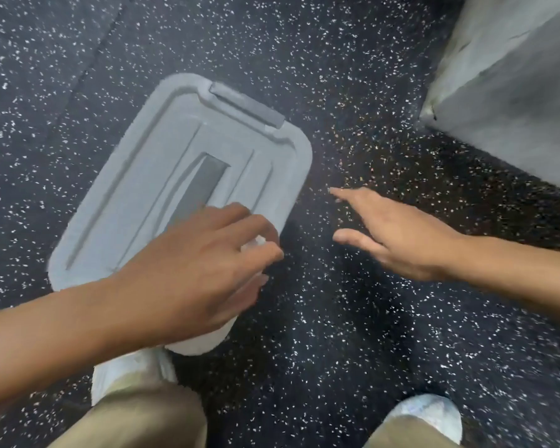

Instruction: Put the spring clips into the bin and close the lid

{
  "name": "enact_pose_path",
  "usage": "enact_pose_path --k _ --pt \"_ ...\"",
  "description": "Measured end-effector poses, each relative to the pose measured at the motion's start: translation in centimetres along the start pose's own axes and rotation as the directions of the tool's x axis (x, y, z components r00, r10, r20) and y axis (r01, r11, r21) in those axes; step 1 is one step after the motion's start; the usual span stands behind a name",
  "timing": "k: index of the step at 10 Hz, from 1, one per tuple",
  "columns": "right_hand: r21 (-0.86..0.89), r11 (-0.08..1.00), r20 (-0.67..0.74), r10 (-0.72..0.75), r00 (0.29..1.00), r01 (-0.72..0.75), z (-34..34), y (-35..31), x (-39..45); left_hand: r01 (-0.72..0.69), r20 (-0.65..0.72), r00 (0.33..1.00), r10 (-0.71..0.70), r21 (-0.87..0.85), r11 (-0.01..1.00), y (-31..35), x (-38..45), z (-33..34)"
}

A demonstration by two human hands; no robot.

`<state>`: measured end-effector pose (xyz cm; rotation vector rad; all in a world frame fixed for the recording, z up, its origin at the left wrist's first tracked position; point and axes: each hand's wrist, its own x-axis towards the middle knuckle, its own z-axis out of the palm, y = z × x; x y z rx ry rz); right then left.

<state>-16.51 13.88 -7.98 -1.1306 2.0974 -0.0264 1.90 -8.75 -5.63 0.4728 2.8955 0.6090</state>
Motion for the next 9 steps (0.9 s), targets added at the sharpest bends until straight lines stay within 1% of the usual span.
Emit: enact_pose_path --k 1,2,3,4,5,6,7,8,9 --pt "0.033 0.999 0.058 -0.037 0.998 0.035 1.8 0.8 0.6 0.018 -0.053 0.998 -0.018 -0.008 1.0 0.4 3.0 0.7" --pt "0.096 0.994 0.038 -0.06 0.998 0.056 3.5 1.1 2.0 0.012 -0.079 0.997 -0.011 0.007 1.0 0.3 5.4 1.5" --pt "0.167 0.983 0.033 -0.082 0.996 0.076 4.9 1.3 2.8 0.018 -0.048 0.999 -0.018 -0.005 1.0 0.1 6.4 1.8" --pt "0.205 0.976 0.039 -0.086 0.996 0.076 5.5 1.9 2.2 0.02 -0.03 0.999 -0.019 0.023 1.0 0.0 6.9 2.0" --pt "0.22 0.975 0.052 -0.03 0.998 0.017 5.1 2.8 0.6 0.026 -0.023 0.999 -0.025 0.048 0.999 0.3 7.3 1.9" --pt "0.236 0.971 0.046 0.023 0.999 -0.033 4.1 3.5 -2.1 0.048 0.011 0.999 -0.049 0.024 0.999 1.6 7.6 1.1" --pt "0.272 0.956 0.025 0.108 0.994 -0.111 2.6 3.4 -5.0 0.082 0.097 0.992 -0.082 0.007 0.997 3.1 7.8 -0.2" --pt "0.298 0.941 0.018 0.164 0.986 -0.162 0.5 2.5 -8.3 0.113 0.128 0.986 -0.112 -0.001 0.994 4.7 8.0 -2.8" --pt "0.373 0.909 -0.021 0.211 0.977 -0.188 -2.4 1.6 -11.3 0.134 0.161 0.978 -0.134 0.015 0.991 7.1 8.1 -6.4"
